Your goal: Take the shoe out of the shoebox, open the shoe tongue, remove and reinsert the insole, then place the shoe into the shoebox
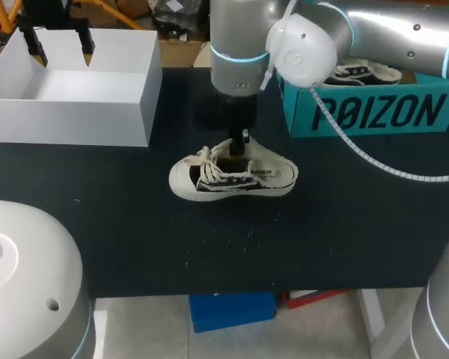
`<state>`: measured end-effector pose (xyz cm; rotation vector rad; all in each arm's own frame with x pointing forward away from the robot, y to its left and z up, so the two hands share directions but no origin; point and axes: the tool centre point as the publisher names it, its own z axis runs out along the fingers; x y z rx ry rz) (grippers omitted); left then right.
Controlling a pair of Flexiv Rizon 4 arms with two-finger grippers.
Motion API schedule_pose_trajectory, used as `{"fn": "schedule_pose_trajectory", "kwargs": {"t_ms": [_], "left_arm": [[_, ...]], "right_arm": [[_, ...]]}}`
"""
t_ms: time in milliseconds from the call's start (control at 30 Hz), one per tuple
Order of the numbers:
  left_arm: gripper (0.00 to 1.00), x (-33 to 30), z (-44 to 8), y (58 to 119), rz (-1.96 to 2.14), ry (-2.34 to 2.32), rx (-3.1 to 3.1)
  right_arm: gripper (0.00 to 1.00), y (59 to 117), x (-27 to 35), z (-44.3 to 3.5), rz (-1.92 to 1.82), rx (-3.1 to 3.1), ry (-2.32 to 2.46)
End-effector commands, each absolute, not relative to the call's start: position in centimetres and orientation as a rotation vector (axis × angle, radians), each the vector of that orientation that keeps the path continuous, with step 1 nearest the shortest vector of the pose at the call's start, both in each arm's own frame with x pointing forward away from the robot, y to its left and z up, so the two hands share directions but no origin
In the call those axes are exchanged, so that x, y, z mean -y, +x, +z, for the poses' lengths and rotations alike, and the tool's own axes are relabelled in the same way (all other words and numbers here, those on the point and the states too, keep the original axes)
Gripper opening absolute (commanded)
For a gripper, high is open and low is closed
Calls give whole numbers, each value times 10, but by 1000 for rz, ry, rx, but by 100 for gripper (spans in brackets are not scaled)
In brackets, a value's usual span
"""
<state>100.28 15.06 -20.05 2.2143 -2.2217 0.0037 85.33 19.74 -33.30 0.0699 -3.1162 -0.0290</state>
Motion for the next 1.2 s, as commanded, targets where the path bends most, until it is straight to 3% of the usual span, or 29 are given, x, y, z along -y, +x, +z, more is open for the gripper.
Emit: {"fn": "schedule_pose_trajectory", "kwargs": {"t_ms": [33,267,333,367,700,867,1000,1133,1200], "left_arm": [[100,-150,-200,1002,-1,2217,2220],[100,-150,-200,1002,-1,2217,2220],[100,-150,-200,1002,-1,2217,2220],[100,-150,-200,1002,-1,2217,2220],[100,-150,-200,1002,-1,2217,2220],[100,-150,-200,1002,-1,2217,2220],[100,-150,-200,1002,-1,2217,2220],[100,-150,-200,1002,-1,2217,2220],[100,-150,-200,1002,-1,2217,2220]], "right_arm": [[0,851,-212,-361,-21,3103,64],[0,844,-223,-380,-24,3092,56],[46,844,-224,-381,-23,3098,46],[49,844,-224,-381,-28,3103,39],[42,847,-208,-345,-82,3180,-12],[41,843,-196,-317,-300,3210,-30],[47,837,-190,-299,-537,3196,12],[85,832,-183,-287,-790,3123,60],[94,831,-178,-281,-891,3100,97]]}}
